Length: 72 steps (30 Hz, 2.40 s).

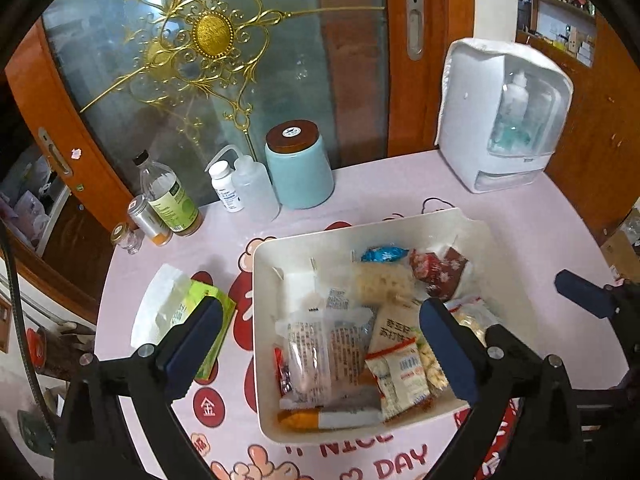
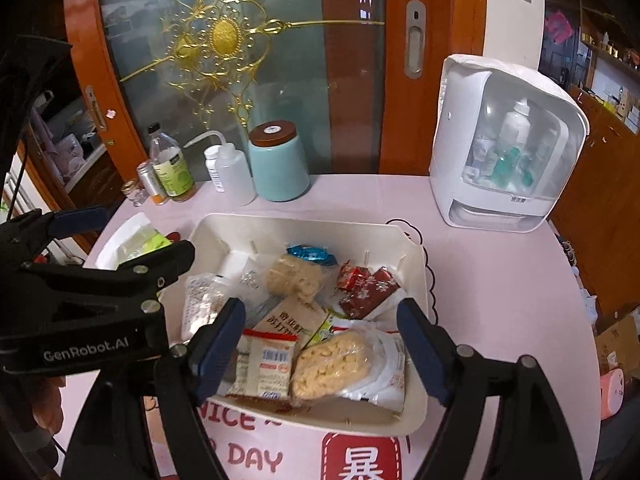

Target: Organize snacks

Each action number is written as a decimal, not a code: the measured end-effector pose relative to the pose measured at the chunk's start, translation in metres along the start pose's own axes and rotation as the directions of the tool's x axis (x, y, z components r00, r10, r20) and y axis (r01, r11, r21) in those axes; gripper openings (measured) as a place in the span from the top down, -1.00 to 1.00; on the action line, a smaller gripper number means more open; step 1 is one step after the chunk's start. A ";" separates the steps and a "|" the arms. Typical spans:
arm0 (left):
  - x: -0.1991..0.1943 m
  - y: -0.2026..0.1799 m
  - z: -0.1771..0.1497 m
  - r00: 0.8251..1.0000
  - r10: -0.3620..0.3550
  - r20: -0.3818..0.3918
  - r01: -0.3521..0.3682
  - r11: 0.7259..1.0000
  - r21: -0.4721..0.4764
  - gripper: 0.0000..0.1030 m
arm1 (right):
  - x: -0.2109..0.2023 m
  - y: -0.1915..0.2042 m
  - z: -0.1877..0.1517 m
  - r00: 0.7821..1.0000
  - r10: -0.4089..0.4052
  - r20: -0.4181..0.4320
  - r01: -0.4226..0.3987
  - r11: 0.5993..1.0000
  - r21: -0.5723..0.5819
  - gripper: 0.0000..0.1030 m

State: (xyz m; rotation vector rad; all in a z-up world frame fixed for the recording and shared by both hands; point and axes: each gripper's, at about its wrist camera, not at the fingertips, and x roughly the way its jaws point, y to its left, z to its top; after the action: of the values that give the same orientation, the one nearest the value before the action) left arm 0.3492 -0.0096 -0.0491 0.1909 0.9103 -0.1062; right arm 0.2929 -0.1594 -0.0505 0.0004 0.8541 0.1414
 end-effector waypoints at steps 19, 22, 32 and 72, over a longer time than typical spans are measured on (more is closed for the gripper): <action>-0.144 -0.017 -0.110 0.996 0.019 0.085 -0.009 0.992 -0.123 -0.99 | -0.122 0.011 -0.082 0.994 0.099 0.039 -0.096 0.992 -0.076 -0.53; -0.162 -0.022 -0.136 0.996 0.017 0.083 -0.005 0.990 -0.143 -0.99 | -0.142 0.007 -0.100 0.993 0.109 0.043 -0.104 0.990 -0.092 -0.53; -0.213 -0.029 -0.196 0.996 0.002 0.092 0.016 0.981 -0.191 -0.99 | -0.185 -0.009 -0.146 0.992 0.122 0.025 -0.121 0.991 -0.063 -0.53; -0.240 -0.044 -0.251 0.999 0.042 0.006 -0.038 0.959 -0.281 -0.98 | -0.224 -0.003 -0.185 0.991 0.126 0.044 -0.125 0.992 -0.019 -0.53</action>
State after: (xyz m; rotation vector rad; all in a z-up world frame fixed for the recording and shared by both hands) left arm 0.0014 0.0028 -0.0142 -0.0557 0.8987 0.0600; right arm 0.0091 -0.2004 -0.0035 0.0424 0.8080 0.2652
